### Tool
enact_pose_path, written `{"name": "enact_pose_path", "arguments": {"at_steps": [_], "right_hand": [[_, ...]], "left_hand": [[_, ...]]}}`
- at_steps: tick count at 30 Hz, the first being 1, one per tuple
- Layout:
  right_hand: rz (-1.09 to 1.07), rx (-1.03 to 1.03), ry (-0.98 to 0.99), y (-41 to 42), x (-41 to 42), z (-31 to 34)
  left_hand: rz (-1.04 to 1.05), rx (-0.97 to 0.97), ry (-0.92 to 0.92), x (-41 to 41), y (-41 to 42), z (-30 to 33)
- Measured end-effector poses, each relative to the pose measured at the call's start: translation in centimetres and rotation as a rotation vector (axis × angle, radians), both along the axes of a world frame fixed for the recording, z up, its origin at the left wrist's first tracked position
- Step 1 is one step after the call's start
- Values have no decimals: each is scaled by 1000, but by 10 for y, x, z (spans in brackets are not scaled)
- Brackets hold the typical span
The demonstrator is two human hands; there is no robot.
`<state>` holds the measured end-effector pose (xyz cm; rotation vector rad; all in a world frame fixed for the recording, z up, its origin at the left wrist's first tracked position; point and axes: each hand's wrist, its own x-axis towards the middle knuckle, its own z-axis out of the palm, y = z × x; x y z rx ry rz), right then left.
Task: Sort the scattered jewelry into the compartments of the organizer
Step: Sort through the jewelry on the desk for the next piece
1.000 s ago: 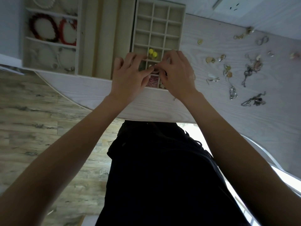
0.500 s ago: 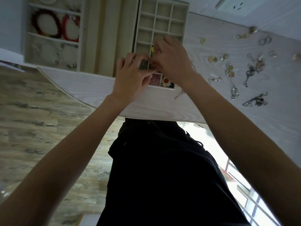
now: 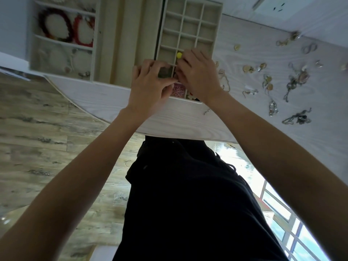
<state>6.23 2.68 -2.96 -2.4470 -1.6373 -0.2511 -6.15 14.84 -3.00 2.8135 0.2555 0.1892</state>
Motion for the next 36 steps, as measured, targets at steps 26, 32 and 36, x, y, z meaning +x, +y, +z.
{"name": "enact_pose_path", "arguments": {"at_steps": [26,32,36], "right_hand": [[-183,-3,116,-23,-2,12],[-415,-124,377,1,-10,29],[-601,-208,519,12,-3,33]], "left_hand": [[-151,51,-27,13,8,0],[-138,60,-24,14,13,1],[-127,23,-64,15,11,1]]}}
